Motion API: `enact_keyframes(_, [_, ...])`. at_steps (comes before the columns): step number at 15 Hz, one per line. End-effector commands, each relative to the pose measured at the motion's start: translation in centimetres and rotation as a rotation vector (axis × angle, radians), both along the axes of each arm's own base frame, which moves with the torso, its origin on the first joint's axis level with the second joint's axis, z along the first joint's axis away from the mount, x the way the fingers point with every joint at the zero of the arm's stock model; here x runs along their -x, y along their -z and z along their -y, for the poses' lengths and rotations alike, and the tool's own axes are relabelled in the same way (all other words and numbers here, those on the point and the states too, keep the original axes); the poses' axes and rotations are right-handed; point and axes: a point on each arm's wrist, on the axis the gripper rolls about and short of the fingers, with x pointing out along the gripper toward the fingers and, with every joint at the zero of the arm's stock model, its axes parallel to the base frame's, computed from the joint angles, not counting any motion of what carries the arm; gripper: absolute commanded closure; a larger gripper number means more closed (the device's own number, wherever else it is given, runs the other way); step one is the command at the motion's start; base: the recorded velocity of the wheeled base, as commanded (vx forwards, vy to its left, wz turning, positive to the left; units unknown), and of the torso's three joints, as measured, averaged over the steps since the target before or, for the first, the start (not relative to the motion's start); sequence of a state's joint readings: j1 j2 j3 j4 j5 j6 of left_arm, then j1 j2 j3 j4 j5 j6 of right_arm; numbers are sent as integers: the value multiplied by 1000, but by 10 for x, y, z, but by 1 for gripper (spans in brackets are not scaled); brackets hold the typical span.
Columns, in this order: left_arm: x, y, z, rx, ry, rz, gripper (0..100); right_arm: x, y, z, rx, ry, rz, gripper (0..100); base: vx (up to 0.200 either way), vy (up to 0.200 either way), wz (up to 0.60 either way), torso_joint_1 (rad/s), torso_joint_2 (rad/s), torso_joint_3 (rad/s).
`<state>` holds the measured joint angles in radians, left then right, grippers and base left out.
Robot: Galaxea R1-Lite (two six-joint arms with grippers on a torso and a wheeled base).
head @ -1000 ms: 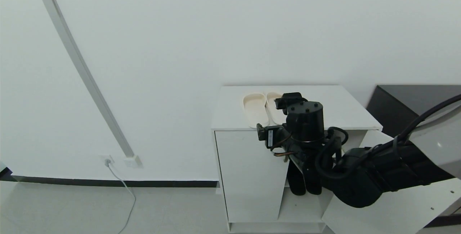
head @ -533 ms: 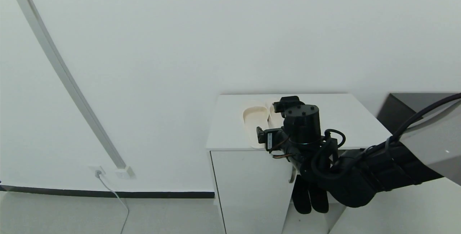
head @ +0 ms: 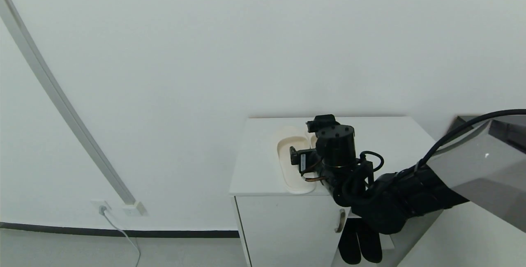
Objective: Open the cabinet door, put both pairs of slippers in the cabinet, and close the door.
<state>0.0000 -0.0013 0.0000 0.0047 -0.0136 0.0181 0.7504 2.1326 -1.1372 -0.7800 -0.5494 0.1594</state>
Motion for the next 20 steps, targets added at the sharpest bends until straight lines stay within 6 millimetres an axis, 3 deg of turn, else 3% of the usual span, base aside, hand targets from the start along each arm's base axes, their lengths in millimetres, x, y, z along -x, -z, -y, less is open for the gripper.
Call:
enact_keyframes(1, [0, 0, 0, 0, 0, -1, 100, -9, 16, -5, 14, 3, -16, 0, 0, 0, 0, 0, 0, 0])
enact_keyframes(4, [0, 0, 0, 0, 0, -1, 100, -21, 26, -8, 17, -9, -17, 0, 0, 0, 0, 0, 0, 0])
enact_keyframes(10, [0, 0, 0, 0, 0, -1, 100, -53, 27, -7, 5, 35, 25, 0, 0, 0, 0, 0, 0, 0])
enact_keyframes(17, [0, 0, 0, 6, 0, -1, 100, -65, 20, -8, -23, 51, 59, 0, 0, 0, 0, 0, 0, 0])
enact_keyframes(18, [0, 0, 0, 6, 0, -1, 100, -66, 22, -8, -21, 51, 57, 100, 0, 0, 0, 0, 0, 0])
enact_keyframes(20, [0, 0, 0, 6, 0, 0, 100, -66, 23, -8, -20, 51, 56, 100, 0, 0, 0, 0, 0, 0])
